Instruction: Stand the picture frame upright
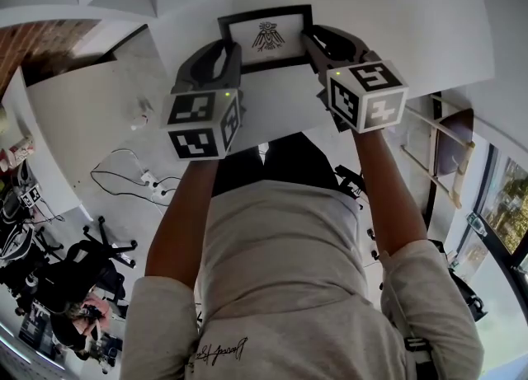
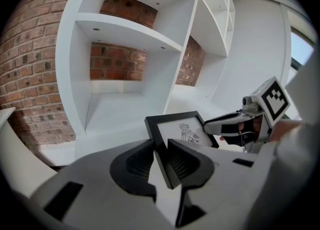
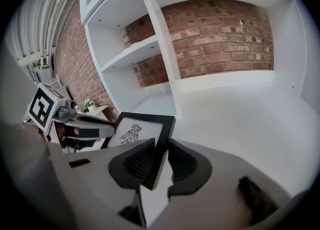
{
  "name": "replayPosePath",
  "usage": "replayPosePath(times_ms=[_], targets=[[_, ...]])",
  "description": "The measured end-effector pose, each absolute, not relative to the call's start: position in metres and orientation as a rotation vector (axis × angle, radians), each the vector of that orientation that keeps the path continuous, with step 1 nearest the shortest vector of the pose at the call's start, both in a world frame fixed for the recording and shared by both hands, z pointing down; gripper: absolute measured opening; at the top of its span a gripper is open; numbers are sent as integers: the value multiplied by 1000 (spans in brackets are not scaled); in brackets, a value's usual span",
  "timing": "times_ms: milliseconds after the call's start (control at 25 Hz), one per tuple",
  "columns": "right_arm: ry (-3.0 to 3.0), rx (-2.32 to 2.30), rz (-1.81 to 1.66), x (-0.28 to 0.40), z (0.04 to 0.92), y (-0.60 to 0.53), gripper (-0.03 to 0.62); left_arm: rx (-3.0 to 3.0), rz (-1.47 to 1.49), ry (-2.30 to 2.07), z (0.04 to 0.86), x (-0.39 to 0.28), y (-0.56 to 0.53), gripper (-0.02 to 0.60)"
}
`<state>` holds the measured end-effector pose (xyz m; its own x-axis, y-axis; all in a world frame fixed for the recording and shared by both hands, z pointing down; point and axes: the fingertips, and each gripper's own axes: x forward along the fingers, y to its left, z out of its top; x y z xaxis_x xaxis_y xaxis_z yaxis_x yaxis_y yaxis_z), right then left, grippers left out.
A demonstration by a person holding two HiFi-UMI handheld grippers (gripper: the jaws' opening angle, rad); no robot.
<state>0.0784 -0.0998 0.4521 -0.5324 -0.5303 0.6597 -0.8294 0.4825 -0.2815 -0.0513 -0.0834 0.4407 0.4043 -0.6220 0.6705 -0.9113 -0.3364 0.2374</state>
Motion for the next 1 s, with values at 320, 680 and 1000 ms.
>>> replayPosePath(times_ms=[320,680,1000], targets=[[-2284,1165,736,78,434,-136,94,2137,603,-1361,422,-52,-120,95],[-2356,1198,701,74,429,-167,92,2181,573,-1426,412,-56,-148,94],[-2366,1199,697,72,431,-184,91,2187,560,-1459,413,-57,-163,94]])
